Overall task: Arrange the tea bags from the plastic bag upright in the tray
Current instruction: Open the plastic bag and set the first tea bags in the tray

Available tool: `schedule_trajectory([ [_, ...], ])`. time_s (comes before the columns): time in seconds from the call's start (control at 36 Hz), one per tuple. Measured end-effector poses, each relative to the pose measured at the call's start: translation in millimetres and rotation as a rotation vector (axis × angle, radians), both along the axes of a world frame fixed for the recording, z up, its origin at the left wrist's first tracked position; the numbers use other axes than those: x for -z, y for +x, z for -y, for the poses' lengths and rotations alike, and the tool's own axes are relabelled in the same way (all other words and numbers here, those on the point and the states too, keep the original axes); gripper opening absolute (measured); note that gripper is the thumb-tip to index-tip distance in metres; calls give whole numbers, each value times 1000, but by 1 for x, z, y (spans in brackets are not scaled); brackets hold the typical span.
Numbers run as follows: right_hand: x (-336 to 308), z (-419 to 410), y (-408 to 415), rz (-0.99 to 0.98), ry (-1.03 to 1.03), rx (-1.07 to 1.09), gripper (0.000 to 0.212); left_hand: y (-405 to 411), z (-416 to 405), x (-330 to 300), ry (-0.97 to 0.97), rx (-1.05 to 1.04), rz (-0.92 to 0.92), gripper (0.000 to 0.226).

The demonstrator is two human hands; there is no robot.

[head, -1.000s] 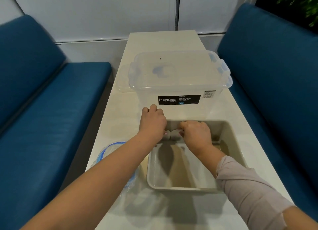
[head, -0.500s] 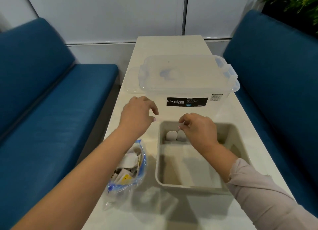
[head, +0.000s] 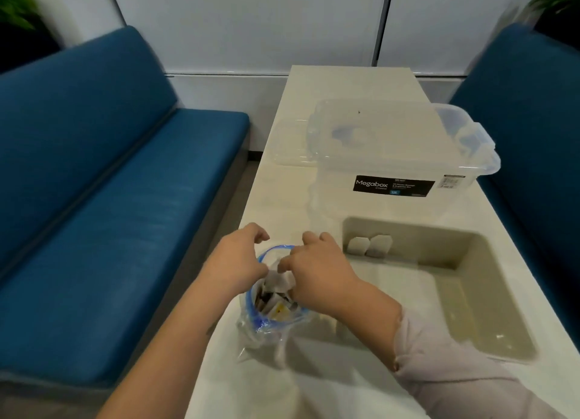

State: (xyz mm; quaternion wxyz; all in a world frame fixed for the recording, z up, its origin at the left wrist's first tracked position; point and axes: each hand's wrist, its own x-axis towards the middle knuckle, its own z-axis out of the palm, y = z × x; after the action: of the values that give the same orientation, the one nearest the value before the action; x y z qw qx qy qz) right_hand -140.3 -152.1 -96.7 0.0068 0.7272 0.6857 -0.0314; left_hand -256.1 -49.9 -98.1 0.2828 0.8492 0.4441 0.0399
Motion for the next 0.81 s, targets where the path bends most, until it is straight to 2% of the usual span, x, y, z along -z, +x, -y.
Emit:
schedule_trajectory([
  [0.14,12,-2,-8,73,-82,11,20,-3,1,5,-5,6,11,48],
  [0.42,6,-4,-3,28,-67,83,19,-2,1,2,7,36,-3,46],
  [0.53,2,-4,2,-34,-9,106,27,-3,0,1,35,55,1,42],
  [0.67,-17,-2,13,-159,141,136,28,0,-2,-12,37,19,182,24],
  [0.72,-26,0,20,-183,228,130,24,4,-2,-19,-40,24,266,19],
  [0.81,-39,5,30,-253,403,107,18,9,-1,-26,-259,46,409,17],
])
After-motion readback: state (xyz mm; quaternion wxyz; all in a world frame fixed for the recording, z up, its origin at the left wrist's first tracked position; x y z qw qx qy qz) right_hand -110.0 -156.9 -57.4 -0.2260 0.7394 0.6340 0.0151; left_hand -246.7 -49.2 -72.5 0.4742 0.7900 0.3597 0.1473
